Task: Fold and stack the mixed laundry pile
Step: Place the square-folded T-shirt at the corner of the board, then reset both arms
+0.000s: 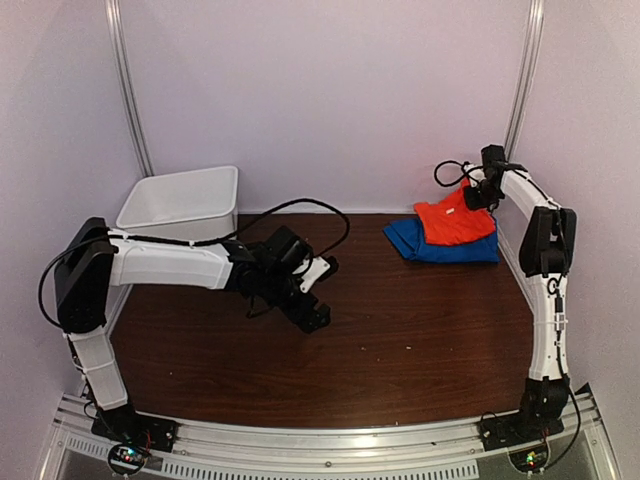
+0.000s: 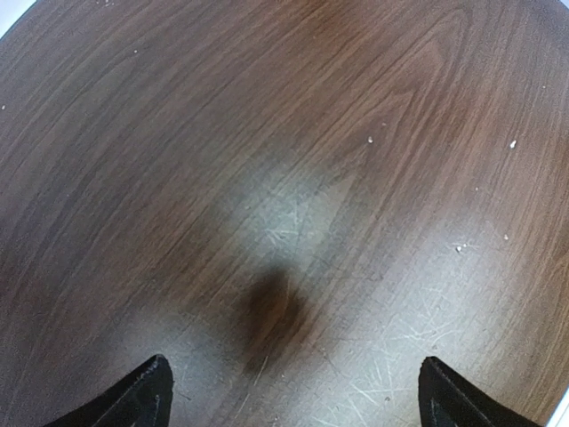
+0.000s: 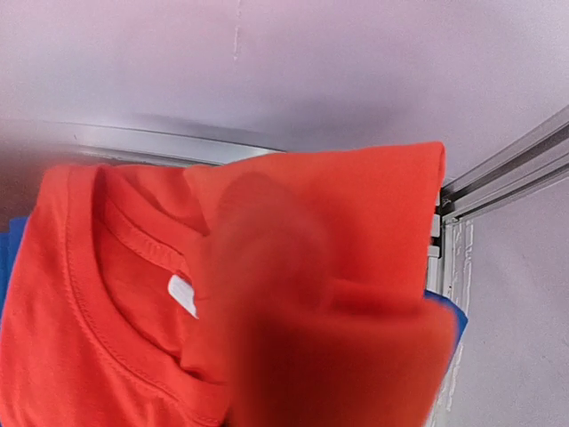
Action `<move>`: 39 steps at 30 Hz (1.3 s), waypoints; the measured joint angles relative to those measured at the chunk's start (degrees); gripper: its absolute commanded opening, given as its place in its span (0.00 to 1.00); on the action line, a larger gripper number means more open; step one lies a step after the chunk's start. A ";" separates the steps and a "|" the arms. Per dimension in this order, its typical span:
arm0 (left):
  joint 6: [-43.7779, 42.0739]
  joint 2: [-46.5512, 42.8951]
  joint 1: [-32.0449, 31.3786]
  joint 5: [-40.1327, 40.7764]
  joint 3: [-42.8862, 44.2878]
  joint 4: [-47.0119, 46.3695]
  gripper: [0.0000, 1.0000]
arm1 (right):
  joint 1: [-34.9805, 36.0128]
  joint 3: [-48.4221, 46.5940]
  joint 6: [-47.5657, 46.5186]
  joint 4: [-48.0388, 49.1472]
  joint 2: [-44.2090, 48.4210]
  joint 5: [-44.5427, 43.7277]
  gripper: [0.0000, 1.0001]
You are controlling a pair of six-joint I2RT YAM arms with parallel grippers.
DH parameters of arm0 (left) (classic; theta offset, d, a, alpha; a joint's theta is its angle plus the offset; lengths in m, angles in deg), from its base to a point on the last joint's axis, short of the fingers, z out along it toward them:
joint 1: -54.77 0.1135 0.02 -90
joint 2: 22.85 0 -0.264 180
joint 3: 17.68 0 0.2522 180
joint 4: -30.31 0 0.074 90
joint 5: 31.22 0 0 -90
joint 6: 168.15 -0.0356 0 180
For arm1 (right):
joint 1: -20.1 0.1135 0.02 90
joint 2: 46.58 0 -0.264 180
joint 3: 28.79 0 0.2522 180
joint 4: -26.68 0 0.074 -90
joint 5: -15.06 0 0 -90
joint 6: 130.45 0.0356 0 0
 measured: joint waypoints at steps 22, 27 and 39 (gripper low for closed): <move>7.02 -7.21 7.78 2.75 -1.25 -0.39 0.98 | -4.70 6.38 6.47 2.93 11.72 -0.28 0.82; 10.32 -12.20 10.08 3.82 -0.83 -0.17 0.98 | -4.68 11.47 11.17 2.36 19.87 6.43 0.81; 10.84 -18.27 19.76 5.60 10.73 11.15 0.98 | -0.92 37.75 20.02 3.61 42.82 20.81 1.00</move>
